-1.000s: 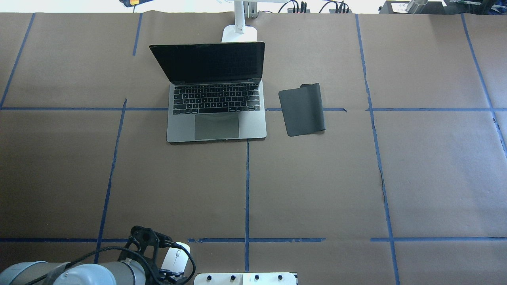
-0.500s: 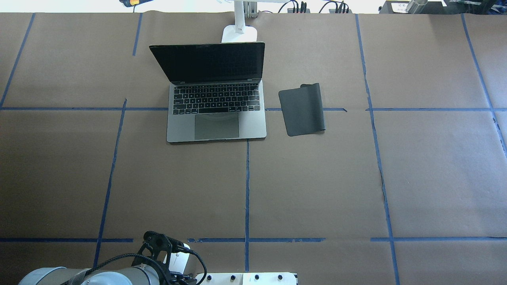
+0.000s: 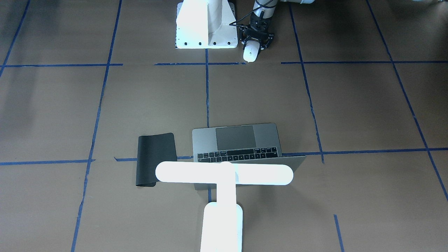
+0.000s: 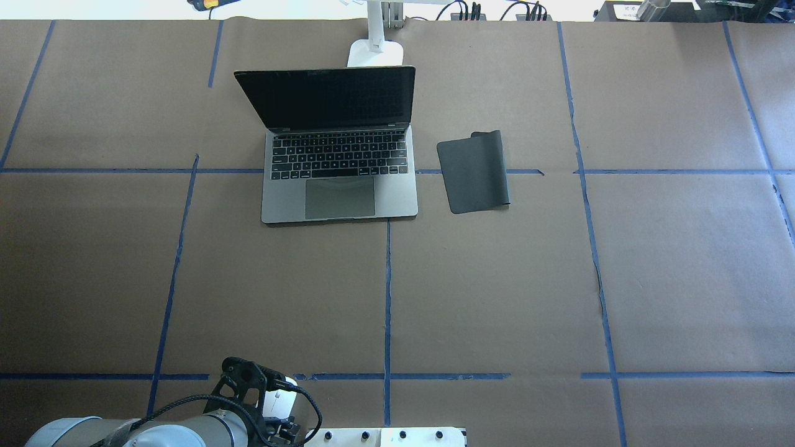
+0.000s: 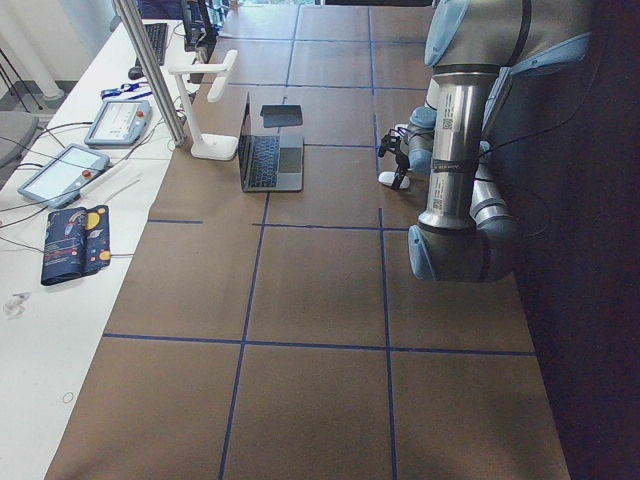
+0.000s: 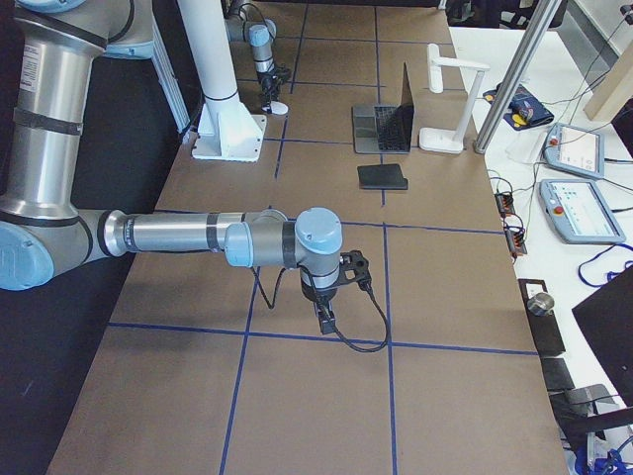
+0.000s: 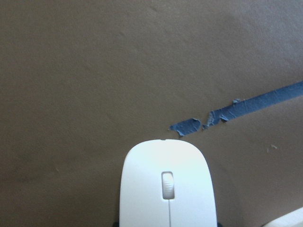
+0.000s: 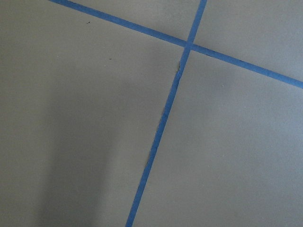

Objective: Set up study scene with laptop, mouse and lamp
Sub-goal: 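Grasp the white mouse with the left gripper, then carry the white mouse with the left gripper over the mouse pad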

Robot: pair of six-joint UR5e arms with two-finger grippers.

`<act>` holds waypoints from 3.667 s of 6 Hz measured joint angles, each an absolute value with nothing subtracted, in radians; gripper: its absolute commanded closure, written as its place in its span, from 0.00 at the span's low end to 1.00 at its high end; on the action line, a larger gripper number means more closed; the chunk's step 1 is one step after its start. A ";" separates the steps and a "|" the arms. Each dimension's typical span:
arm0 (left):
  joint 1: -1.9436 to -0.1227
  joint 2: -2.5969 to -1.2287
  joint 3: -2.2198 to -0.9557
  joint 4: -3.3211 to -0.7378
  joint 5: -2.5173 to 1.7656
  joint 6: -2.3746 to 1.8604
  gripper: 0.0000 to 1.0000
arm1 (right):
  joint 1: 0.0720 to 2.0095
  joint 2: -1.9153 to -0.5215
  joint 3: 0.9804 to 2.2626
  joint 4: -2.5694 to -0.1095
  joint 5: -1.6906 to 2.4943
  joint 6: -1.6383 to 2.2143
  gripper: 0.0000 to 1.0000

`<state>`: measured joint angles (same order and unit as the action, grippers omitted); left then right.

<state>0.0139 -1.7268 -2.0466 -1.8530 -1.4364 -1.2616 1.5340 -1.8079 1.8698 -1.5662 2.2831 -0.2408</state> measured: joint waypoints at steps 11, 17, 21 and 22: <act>-0.394 -2.385 -1.672 -1.591 -1.649 -1.222 0.96 | 1.534 -1.859 1.858 -1.558 2.286 -0.204 0.00; -0.484 -2.949 -0.678 -1.991 -1.722 -1.279 0.94 | 1.534 -1.856 1.860 -1.562 2.301 -0.181 0.00; -0.474 -3.060 -0.455 -2.142 -1.719 -1.329 0.02 | 1.534 -1.855 1.861 -1.559 2.317 -0.178 0.00; -0.474 -3.062 -0.449 -2.150 -1.721 -1.329 0.00 | 1.534 -1.855 1.859 -1.559 2.319 -0.179 0.00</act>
<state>-0.4739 -3.0625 -0.4490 -2.1501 -1.7208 -1.3293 1.5340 -1.8546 1.8590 -1.5587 2.3187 -0.1786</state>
